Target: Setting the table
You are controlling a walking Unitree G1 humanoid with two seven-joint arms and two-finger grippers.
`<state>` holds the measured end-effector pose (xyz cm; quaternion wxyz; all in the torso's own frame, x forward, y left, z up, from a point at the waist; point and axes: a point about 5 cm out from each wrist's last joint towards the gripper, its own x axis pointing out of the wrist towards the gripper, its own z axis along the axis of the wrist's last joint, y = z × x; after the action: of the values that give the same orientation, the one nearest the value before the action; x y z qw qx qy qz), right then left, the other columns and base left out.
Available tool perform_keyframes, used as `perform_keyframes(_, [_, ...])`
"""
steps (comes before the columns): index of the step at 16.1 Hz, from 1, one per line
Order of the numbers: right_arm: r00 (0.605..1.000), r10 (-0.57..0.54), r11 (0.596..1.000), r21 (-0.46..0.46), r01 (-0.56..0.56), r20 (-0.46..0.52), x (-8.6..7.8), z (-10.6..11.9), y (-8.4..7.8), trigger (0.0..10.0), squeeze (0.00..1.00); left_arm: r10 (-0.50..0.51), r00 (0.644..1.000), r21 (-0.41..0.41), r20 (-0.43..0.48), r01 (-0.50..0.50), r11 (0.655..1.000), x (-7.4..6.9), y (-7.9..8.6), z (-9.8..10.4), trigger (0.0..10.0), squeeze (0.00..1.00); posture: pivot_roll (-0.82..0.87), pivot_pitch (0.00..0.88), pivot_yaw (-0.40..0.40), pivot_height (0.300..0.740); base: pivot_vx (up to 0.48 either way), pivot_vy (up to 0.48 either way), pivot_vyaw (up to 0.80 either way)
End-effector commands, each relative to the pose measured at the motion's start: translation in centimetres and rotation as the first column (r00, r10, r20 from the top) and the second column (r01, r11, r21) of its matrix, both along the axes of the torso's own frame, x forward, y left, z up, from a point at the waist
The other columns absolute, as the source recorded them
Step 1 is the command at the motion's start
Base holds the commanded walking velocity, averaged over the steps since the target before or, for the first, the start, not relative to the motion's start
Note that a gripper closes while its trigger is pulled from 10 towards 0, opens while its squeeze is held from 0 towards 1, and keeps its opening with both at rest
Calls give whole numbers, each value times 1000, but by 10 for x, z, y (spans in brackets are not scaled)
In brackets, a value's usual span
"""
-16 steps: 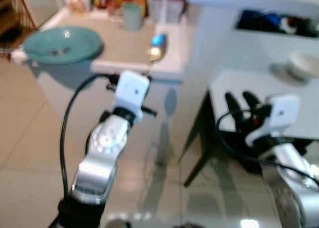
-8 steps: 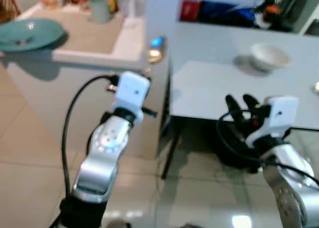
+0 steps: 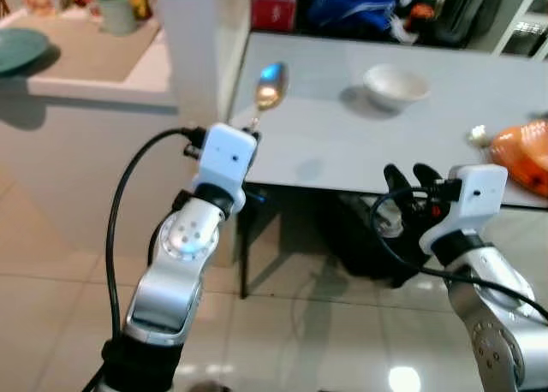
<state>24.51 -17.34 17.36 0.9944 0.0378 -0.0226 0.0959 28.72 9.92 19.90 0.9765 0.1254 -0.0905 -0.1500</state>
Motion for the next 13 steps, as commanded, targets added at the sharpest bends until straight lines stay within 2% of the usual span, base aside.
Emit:
perform_keyframes(1, [1000, -1, 1000, 1, 1, -6, 1, 0, 1, 10000, 0, 25, 1000, -4, -9, -25, 1000, 1, 6, -2, 10000, 0, 25, 42, -43, 740, 0, -480, 0])
perform_keyframes(3, [1000, -10, 1000, 0, 10, -14, 2, -2, 0, 10000, 0, 68, 998, -16, -5, -68, 998, -1, 11, -2, 10000, 0, 25, 42, -43, 740, 0, -217, 0])
perform_keyframes(4, [1000, -9, 1000, -3, 9, -17, 3, -1, 0, 10000, 0, 139, 989, -40, -41, -140, 989, 2, 18, -5, 10000, 0, 14, 47, -36, 740, 0, 0, 0])
perform_keyframes(6, [1000, -2, 1000, -25, 2, -21, 5, 1, -1, 10000, 0, 122, 992, -24, -39, -123, 992, 6, 21, -4, 10000, 0, 13, 59, -39, 740, 0, 0, 0])
perform_keyframes(9, [1000, 17, 1000, -26, -17, -12, 8, 3, -1, 10000, 0, 106, 993, -45, -50, -108, 993, 7, 19, -2, 10000, 0, 25, 65, -35, 740, 87, 0, 0])
perform_keyframes(12, [999, 25, 1000, -17, -26, -22, 10, 1, 0, 10000, 0, 96, 994, -46, -58, -99, 994, 4, 20, -3, 10000, 0, 23, 64, -34, 740, 316, 0, -746])
perform_keyframes(13, [1000, 22, 1000, -16, -22, -19, 13, 4, 0, 10000, 0, 111, 992, -38, -57, -113, 993, 7, 24, -2, 10000, 0, 25, 71, -36, 740, 337, 0, 0])
